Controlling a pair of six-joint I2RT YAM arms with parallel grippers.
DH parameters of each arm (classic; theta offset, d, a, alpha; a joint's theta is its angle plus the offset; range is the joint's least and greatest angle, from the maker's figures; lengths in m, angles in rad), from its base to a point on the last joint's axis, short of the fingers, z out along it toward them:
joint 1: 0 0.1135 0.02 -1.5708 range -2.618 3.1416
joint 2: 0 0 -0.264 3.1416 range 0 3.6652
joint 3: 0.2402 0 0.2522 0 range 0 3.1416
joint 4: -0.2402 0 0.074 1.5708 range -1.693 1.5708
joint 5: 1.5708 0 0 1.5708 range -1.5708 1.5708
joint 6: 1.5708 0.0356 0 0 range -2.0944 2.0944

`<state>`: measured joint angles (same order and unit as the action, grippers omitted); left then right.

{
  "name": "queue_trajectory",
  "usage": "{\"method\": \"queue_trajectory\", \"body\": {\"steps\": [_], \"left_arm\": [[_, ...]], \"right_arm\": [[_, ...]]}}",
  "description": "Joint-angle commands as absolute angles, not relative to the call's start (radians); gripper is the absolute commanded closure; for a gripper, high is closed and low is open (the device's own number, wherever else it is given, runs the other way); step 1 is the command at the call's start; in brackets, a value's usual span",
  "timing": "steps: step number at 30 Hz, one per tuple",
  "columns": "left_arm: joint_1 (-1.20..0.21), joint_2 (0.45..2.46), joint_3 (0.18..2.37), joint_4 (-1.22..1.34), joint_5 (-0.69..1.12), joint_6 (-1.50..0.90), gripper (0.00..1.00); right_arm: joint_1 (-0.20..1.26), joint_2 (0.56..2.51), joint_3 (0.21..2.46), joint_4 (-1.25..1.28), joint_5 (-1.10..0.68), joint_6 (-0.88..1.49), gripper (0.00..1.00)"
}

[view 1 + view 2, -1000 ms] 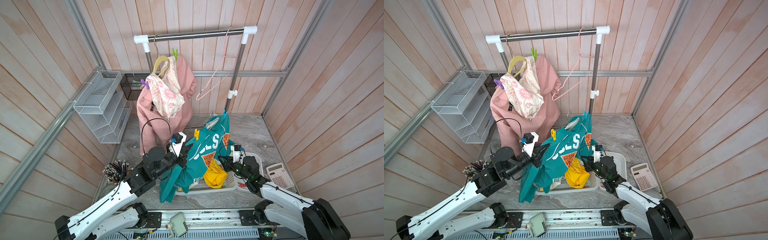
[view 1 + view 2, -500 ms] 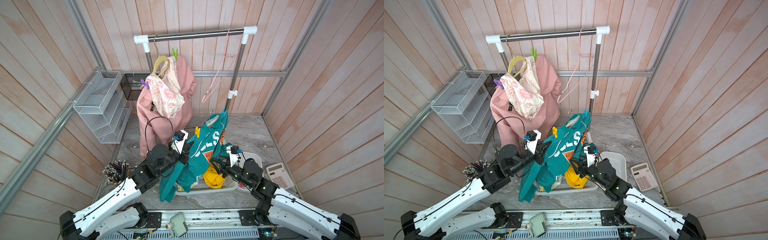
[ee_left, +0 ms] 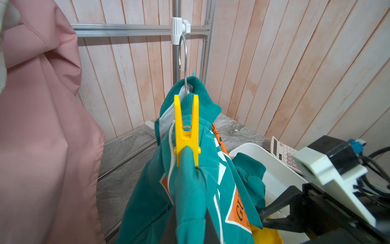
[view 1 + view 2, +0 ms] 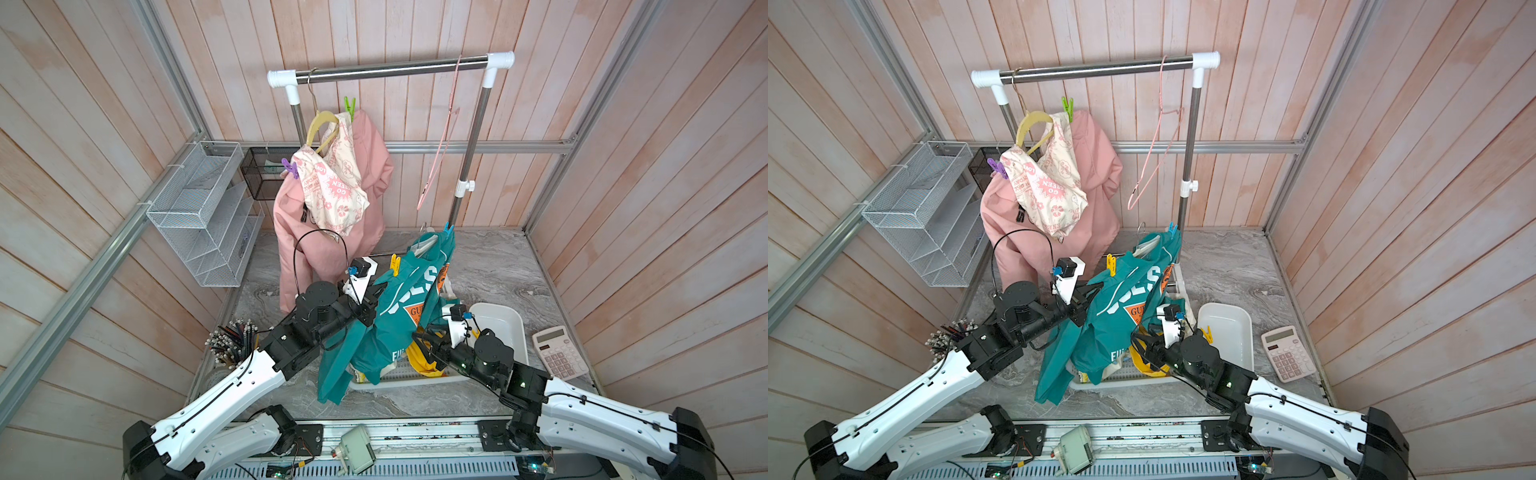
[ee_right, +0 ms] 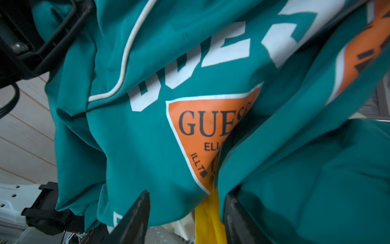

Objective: Remove the clothespins securing jackets to the hanger
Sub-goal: Adjust the jacket in the basket.

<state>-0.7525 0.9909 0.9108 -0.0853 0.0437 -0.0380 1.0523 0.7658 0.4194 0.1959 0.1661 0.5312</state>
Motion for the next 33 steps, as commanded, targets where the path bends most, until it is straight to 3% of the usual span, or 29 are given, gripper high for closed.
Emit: {"method": "queue_trajectory", "body": {"steps": [1, 8, 13, 21, 29, 33], "left_arm": [[-0.737, 0.987, 0.957, -0.039, -0.020, -0.026, 1.00], [-0.732, 1.053, 0.996, -0.075, -0.017, -0.037, 1.00], [-0.732, 1.041, 0.985, -0.042, 0.018, -0.035, 1.00], [-0.732, 1.019, 0.948, -0.013, 0.033, -0.025, 1.00], [-0.731, 1.071, 1.005, -0.014, 0.045, -0.047, 1.00], [-0.731, 1.106, 1.039, -0.016, 0.071, -0.067, 1.00]], "right_arm": [[1.066, 0.712, 0.434, 0.061, 0.219, 0.532, 0.44], [1.075, 0.764, 0.482, -0.065, 0.163, 0.532, 0.45], [1.083, 0.783, 0.541, -0.254, 0.298, 0.551, 0.44], [1.086, 0.639, 0.557, -0.105, 0.256, 0.471, 0.48], [1.216, 0.951, 0.689, 0.163, 0.180, 0.438, 0.49], [1.242, 1.110, 0.731, 0.308, 0.123, 0.481, 0.42]]}}
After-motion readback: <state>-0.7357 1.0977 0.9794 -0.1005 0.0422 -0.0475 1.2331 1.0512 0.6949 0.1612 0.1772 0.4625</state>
